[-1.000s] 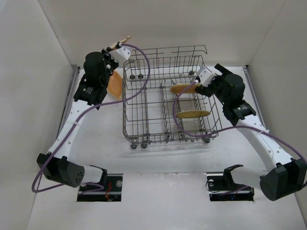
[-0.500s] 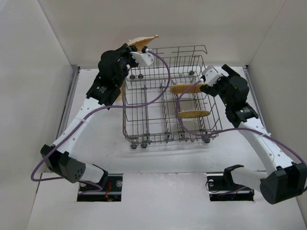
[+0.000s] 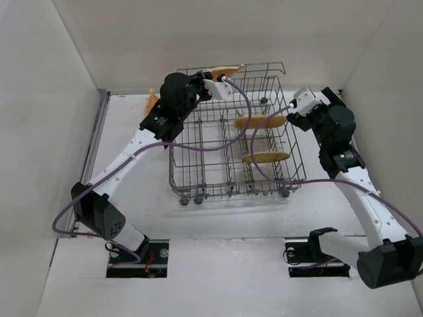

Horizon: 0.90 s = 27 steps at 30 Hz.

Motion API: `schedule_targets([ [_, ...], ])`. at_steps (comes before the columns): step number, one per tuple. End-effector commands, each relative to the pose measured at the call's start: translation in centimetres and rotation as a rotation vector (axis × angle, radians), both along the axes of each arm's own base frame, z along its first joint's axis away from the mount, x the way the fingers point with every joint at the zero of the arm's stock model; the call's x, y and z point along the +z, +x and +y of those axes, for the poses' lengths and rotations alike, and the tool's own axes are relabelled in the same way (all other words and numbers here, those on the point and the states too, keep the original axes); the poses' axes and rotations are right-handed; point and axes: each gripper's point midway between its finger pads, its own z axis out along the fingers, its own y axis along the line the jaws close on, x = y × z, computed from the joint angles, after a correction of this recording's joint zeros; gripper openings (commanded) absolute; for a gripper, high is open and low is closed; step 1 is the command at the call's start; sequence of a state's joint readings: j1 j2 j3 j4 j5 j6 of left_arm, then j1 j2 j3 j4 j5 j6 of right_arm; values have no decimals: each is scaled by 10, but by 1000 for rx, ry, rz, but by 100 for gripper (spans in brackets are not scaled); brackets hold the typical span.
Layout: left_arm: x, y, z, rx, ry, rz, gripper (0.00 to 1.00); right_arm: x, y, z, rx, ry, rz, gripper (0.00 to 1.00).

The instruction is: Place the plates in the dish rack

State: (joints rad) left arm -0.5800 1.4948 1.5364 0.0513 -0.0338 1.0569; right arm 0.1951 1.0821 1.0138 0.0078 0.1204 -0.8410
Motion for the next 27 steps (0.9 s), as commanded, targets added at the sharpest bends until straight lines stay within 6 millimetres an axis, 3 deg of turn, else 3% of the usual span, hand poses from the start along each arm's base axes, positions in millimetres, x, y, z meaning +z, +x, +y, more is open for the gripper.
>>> schedule_targets([
  [1,36,0,-4,-34,-115,-81,2,19,-6,-14,-47,30,-54,100],
  [10,-22,20,-7,-35,-125,38,2,43,-13,-38,-126,52,-114,100],
  [17,-73,21,-19,-68,-69,125,2,58,-15,-47,-158,69,-146,100],
  [27,-105,19,-30,-105,44,151,2,52,-23,-51,-167,70,-142,100],
])
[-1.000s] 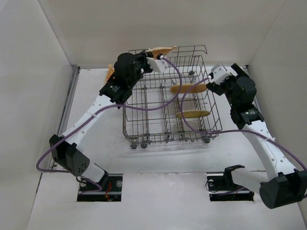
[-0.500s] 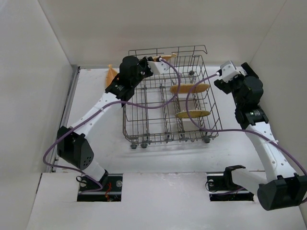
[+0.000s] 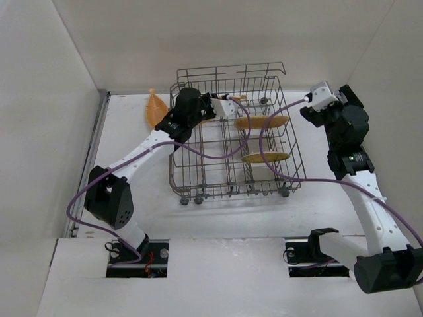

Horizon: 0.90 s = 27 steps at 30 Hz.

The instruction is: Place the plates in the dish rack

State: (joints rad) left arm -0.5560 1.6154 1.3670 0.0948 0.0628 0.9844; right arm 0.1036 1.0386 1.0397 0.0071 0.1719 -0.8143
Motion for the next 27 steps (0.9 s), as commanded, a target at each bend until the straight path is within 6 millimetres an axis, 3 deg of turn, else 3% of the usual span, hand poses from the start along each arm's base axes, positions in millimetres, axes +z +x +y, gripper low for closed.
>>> schedule_targets([
  [1,27,-2,-10,-54,-13,-105,2,25,-11,-6,-24,29,-76,100],
  [19,-3,3,-18,-141,120,-151,2,22,-9,-8,-30,33,-75,100],
  [27,13,18,-12,-121,128,-190,2,14,-3,-8,-31,33,-52,100],
])
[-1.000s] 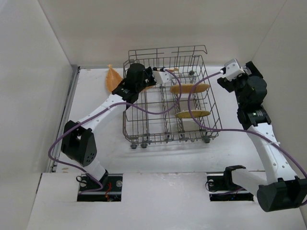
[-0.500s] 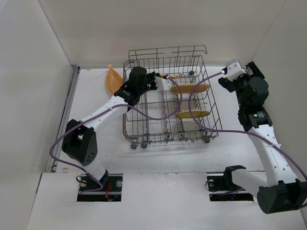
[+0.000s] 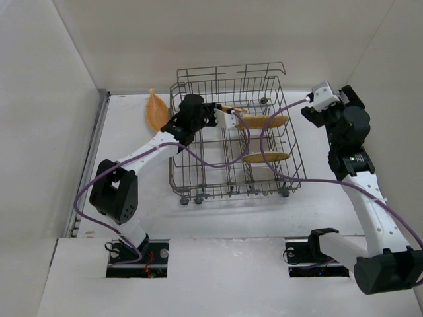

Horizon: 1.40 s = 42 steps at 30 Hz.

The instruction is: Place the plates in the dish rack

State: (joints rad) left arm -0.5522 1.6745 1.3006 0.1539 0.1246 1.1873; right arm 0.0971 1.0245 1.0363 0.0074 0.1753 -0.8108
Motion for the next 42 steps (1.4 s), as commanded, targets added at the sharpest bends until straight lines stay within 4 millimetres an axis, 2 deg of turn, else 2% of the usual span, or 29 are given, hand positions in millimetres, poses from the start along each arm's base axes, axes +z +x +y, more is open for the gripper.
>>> schedule_targets([
  [1,58,13,-1,-18,-54,-146,2,10,2,-5,-21,28,-38,100],
  [7,84,13,1,-21,-50,-177,2,8,10,-2,-14,32,-37,100],
  [10,87,16,3,-23,-37,-192,2,7,14,0,-10,35,-34,100],
  [14,69,25,9,-20,-5,-179,2,10,18,0,-13,36,-49,100],
  [18,59,31,10,-25,-2,-169,2,12,18,0,-13,35,-54,100],
  [33,27,41,-12,-70,-6,-106,2,13,16,-12,-46,25,-49,100],
  [42,-9,41,-21,-81,-1,-28,3,13,13,-18,-62,19,-44,100],
])
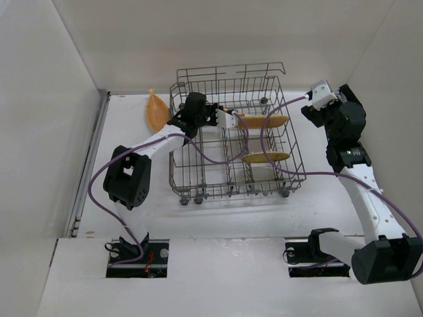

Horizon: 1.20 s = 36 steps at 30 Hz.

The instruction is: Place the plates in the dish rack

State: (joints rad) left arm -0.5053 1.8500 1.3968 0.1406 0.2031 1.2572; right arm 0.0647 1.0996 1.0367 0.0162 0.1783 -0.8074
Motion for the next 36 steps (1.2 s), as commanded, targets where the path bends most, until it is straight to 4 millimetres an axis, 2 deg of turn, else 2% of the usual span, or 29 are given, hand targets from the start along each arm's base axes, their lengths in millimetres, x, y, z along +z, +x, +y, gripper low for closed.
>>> schedule_targets([
  [1,36,6,-18,-32,-77,-73,4,37,-5,-7,-28,18,-108,100],
  [6,19,0,-23,-38,-96,-7,8,41,-5,-7,-28,15,-112,100],
  [10,4,-7,-27,-28,-108,54,16,43,-3,-5,-25,14,-110,100],
  [14,3,-14,-23,-15,-132,78,30,46,-1,-4,-21,9,-110,100],
  [17,12,-18,-18,6,-164,86,39,46,0,-4,-21,0,-109,100],
  [19,20,-21,-13,27,-184,84,49,46,1,-4,-19,-2,-107,100],
  [21,33,-25,-6,45,-204,69,55,47,2,-2,-15,-6,-109,100],
  [25,71,-35,13,100,-245,21,58,43,4,1,-5,-9,-104,100],
  [33,182,-63,52,220,-398,-154,58,19,6,17,32,-9,-70,100],
  [36,231,-62,81,339,-524,-212,58,6,8,18,27,8,-44,100],
])
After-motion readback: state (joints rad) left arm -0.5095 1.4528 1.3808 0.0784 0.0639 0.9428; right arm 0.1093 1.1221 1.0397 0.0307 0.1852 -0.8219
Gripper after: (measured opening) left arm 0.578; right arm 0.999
